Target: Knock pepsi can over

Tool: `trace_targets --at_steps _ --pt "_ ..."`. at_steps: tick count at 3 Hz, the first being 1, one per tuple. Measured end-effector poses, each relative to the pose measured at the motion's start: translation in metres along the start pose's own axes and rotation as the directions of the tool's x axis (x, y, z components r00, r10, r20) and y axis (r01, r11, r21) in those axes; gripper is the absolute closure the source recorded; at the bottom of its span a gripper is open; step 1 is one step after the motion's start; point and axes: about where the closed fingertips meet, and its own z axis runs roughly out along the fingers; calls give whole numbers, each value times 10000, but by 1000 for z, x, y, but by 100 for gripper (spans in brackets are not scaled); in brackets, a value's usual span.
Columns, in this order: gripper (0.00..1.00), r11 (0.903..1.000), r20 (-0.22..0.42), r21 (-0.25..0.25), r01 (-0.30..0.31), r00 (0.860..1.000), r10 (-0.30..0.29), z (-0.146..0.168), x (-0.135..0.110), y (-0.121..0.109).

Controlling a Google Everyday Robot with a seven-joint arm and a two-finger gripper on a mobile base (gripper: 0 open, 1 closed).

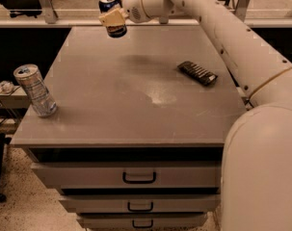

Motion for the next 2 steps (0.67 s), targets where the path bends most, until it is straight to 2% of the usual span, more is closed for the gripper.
trace_targets --at_steps 1,2 --pt "100 9901 -1187 -1343 400 9913 -561 -28 23 15" --pt "100 9687 -2002 -2451 397 9756 -906 -43 45 34"
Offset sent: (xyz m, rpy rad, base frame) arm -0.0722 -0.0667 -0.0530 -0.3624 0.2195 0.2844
